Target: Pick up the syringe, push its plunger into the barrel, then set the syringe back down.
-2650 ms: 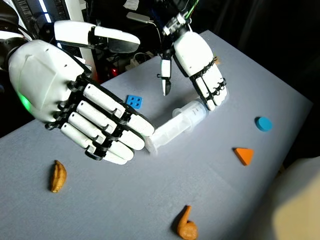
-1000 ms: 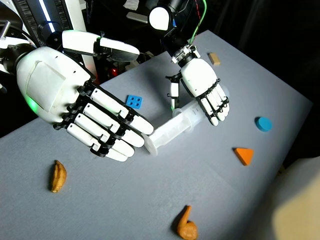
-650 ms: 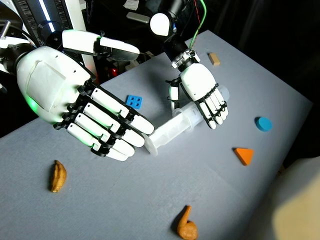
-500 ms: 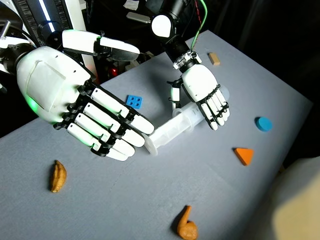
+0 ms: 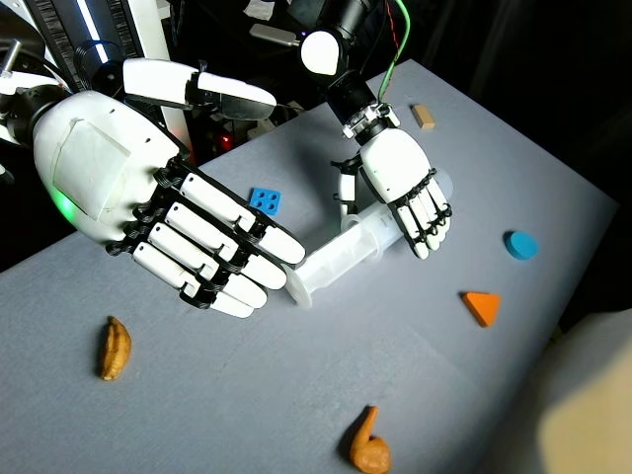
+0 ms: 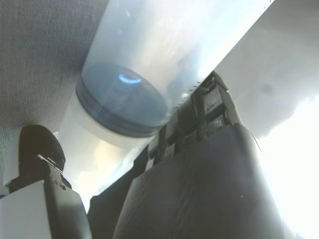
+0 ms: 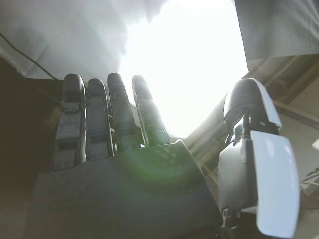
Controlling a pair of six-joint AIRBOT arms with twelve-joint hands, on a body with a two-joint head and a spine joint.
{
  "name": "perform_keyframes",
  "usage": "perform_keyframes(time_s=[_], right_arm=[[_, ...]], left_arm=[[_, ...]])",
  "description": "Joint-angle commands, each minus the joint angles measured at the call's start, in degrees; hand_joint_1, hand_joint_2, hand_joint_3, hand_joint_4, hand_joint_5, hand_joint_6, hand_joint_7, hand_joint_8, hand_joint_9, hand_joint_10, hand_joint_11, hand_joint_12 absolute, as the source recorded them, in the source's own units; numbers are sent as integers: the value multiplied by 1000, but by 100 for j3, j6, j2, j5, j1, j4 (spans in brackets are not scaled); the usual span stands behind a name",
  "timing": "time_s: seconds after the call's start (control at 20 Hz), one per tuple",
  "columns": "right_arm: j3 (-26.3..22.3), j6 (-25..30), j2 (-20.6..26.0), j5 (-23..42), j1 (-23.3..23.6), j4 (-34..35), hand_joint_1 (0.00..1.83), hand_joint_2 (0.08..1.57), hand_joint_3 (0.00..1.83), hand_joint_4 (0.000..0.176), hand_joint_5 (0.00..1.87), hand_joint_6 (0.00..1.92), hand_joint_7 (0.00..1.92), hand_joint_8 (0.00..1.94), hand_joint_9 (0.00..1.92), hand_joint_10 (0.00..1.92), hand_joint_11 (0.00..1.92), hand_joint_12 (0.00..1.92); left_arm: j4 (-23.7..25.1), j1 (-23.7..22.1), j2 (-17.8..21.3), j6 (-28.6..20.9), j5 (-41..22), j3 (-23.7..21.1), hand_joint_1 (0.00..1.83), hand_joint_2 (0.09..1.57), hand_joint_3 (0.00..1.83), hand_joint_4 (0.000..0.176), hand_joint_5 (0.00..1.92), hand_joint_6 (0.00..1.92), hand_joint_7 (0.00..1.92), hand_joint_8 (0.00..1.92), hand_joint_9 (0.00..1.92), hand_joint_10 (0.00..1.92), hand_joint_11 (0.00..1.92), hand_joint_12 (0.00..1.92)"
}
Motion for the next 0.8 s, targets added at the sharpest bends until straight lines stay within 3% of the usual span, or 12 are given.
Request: perform_keyframes(time_s=[0.0,0.05,0.1,0.15,0.25,0.3,0.35,0.4,0.45,0.5,0.6,0.75], right_arm=[[-8,59,-6,368,25,-548,0,1052,0,27,64,2,89,2,39,2,0,371],[-8,59,-6,368,25,-548,0,1052,0,27,64,2,89,2,39,2,0,371],[-8,59,-6,368,25,-548,0,1052,0,27,65,1,97,3,55,5,0,387],[-7,59,-6,369,25,-548,0,1052,0,27,64,1,98,2,56,5,0,390],[-7,59,-6,369,25,-549,0,1052,0,28,61,0,92,0,52,3,0,389],[-7,59,-6,370,25,-549,0,1052,0,29,55,0,91,0,52,3,0,389],[-7,60,-6,373,25,-549,0,1052,0,29,54,0,90,0,52,2,0,388],[-7,60,-5,374,24,-549,0,1052,0,29,55,0,90,0,51,2,0,387],[-7,60,-5,376,23,-549,0,1052,0,29,61,3,95,2,53,3,0,385],[-7,60,-5,378,21,-549,0,1052,0,29,65,4,101,4,56,3,0,383],[-8,60,-5,384,18,-548,0,1051,0,29,68,5,104,5,59,4,0,384],[-9,67,-7,431,-1,-547,0,1054,1,28,67,3,108,4,58,3,0,399]], left_arm=[[338,-1,-35,49,328,26,823,1057,1,0,490,15,506,13,489,20,212,819],[338,6,-36,49,328,22,823,1057,1,0,490,15,506,13,489,20,212,819],[338,14,-38,49,328,20,880,1087,1,0,685,12,719,9,666,16,349,780],[338,29,-42,49,328,18,917,1100,1,0,745,8,804,6,749,16,417,759],[370,40,-43,48,325,11,937,1107,0,0,786,5,836,2,779,8,461,737],[415,53,-39,36,294,1,1069,1102,0,0,882,4,966,3,933,13,626,703],[528,81,-27,-42,232,-7,1206,1102,0,0,894,861,1140,520,1016,25,754,587],[613,97,-19,-110,227,-14,1224,1102,9,0,891,1042,1106,762,1078,29,825,593],[843,132,7,-326,227,-18,1349,1105,0,0,912,984,1074,783,1019,871,915,635],[1105,150,40,-514,210,-17,1376,1093,0,0,906,943,1065,810,1013,1048,970,667],[1545,154,109,-712,57,9,1388,1074,0,0,962,824,1108,758,1029,1064,1011,762],[2637,182,246,-1242,-262,85,1388,1075,0,0,973,794,1122,759,1001,1113,947,935]])
